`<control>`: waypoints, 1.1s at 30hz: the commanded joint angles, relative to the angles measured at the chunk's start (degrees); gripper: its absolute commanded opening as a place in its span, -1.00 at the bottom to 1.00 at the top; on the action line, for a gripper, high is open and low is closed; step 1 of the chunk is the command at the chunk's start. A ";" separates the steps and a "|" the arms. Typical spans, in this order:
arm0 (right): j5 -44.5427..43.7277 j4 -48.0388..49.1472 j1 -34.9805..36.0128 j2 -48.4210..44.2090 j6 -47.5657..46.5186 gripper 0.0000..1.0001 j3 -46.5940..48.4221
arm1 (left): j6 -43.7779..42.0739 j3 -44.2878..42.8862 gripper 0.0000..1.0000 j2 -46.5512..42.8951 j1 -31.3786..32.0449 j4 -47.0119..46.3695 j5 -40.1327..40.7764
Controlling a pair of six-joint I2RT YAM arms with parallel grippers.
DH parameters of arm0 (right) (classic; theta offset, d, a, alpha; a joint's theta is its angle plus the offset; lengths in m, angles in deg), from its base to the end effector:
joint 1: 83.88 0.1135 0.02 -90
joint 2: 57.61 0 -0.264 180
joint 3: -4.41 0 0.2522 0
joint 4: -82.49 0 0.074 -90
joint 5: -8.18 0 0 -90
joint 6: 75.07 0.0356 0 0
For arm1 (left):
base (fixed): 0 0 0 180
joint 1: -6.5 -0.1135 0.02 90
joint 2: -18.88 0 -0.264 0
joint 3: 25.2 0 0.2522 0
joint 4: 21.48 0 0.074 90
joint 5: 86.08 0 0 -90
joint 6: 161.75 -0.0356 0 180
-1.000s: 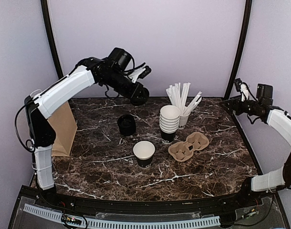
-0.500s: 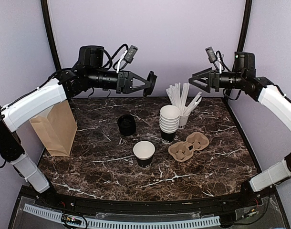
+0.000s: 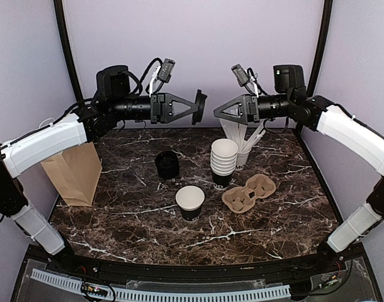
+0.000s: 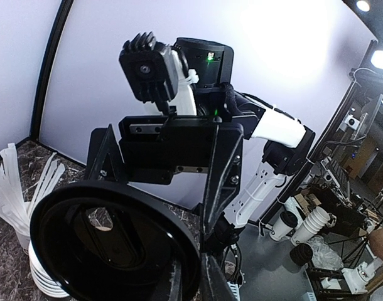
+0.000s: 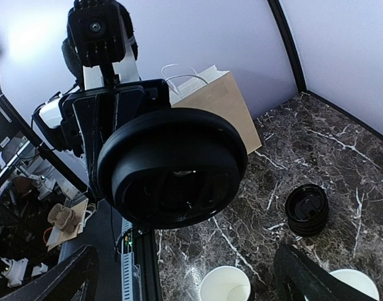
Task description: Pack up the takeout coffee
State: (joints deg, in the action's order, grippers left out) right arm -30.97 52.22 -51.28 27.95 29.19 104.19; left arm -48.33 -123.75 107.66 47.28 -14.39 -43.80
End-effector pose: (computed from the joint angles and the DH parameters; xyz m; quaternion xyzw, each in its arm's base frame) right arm 0.2688 0.2047 0.4120 -0.3699 0.6711 0.5307 0.3620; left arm 0.2560 -0.2556 0.4248 0.3846 0.5800 -0.5882 0.4121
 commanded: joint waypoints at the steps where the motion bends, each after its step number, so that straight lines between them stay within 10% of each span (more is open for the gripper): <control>1: 1.73 5.47 0.62 0.67 6.52 0.97 2.29 | 1.88 1.01 -0.72 -3.00 0.27 -5.67 -0.43; 33: 2.50 11.98 3.85 7.14 13.35 0.80 7.25 | 5.43 4.25 -0.74 -2.90 0.37 -13.19 -0.13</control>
State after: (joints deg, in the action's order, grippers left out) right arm -28.96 60.46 -47.77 34.88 41.98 110.63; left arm -43.46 -120.21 106.91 47.39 -24.51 -43.21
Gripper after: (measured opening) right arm 0.924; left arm 0.134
